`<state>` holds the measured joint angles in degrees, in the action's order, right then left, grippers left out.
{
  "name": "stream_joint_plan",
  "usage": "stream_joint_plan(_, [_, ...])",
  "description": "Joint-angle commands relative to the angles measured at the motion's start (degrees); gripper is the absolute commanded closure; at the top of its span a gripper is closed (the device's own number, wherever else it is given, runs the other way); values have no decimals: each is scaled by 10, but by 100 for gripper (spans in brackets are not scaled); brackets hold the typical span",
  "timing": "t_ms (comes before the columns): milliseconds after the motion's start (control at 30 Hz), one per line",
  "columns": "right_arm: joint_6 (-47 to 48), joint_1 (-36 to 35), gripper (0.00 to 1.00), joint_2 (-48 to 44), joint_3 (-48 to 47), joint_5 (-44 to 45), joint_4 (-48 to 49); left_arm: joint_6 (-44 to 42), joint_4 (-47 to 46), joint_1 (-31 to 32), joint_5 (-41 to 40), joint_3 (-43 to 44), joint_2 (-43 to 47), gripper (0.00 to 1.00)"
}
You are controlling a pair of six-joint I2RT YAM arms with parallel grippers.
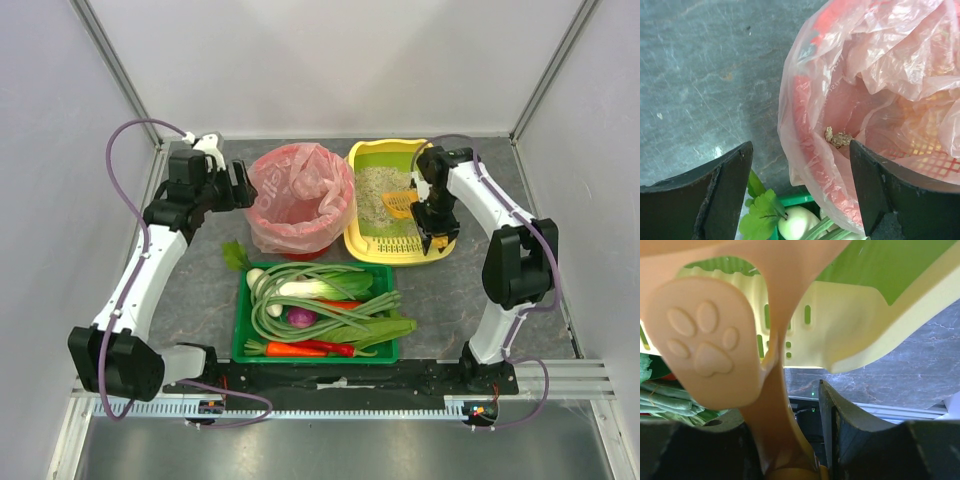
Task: Clean the litter box
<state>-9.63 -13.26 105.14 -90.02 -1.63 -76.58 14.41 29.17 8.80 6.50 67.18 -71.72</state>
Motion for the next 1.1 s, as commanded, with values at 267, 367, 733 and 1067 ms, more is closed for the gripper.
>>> stream_joint_plan(267, [2, 2, 100, 16, -52, -31, -72, -212, -80, 97, 131, 128, 4, 17])
stream_joint_plan(367, [4, 2, 100, 6, -68, -42, -73, -202, -151, 134, 207, 130, -11, 17])
stream_joint_plan(733, [9, 2, 100, -70, -79, -55, -72, -272, -179, 261, 317, 247, -199, 16])
stream_joint_plan(1067, [9, 1, 100, -103, -61, -93, -71, -453, -191, 326, 224, 244, -273, 12])
